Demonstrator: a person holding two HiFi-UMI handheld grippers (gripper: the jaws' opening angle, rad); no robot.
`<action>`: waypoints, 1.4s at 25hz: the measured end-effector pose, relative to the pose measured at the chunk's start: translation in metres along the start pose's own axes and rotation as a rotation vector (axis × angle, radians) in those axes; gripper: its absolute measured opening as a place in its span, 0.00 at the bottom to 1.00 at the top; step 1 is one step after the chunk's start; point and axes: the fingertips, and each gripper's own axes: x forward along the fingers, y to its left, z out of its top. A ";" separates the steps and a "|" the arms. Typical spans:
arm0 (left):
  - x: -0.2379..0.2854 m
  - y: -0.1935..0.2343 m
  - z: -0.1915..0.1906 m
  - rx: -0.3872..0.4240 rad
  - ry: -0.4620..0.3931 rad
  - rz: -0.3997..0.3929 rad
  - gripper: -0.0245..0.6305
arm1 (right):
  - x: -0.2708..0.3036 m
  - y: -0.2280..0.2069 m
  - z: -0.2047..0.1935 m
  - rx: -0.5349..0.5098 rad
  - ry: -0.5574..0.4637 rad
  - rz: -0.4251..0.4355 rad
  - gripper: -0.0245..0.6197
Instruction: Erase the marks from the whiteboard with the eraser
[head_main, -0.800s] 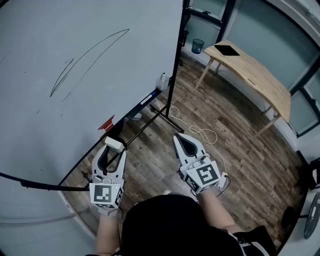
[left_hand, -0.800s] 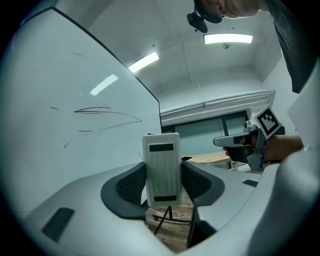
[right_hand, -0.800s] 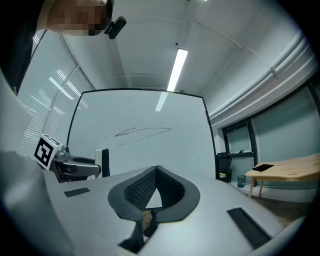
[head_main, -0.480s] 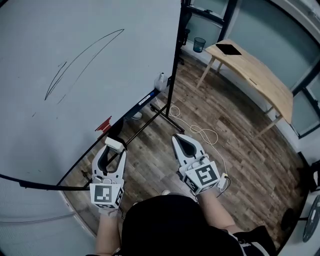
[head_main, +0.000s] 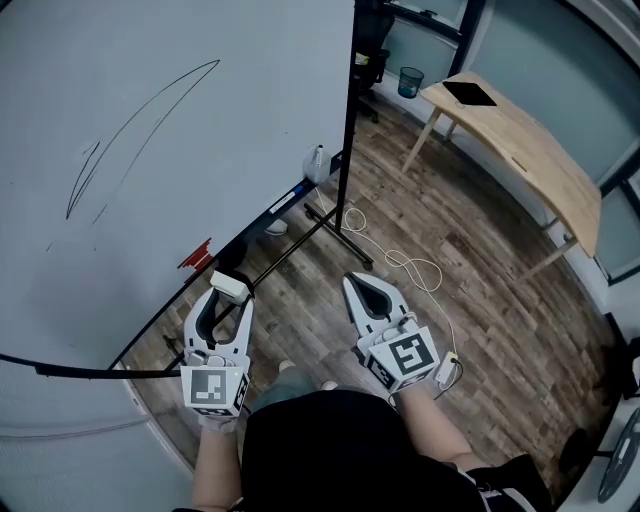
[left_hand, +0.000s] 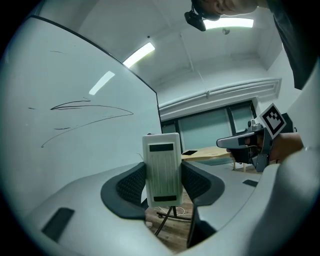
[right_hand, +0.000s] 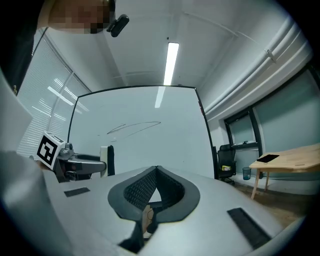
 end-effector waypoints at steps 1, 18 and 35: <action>0.007 0.001 -0.001 0.001 0.004 0.004 0.40 | 0.005 -0.006 -0.001 0.005 0.004 0.001 0.08; 0.192 0.094 0.022 0.053 -0.038 0.165 0.40 | 0.202 -0.096 0.042 -0.070 -0.055 0.162 0.08; 0.236 0.145 0.107 0.356 0.040 0.562 0.40 | 0.337 -0.090 0.108 -0.111 -0.190 0.591 0.08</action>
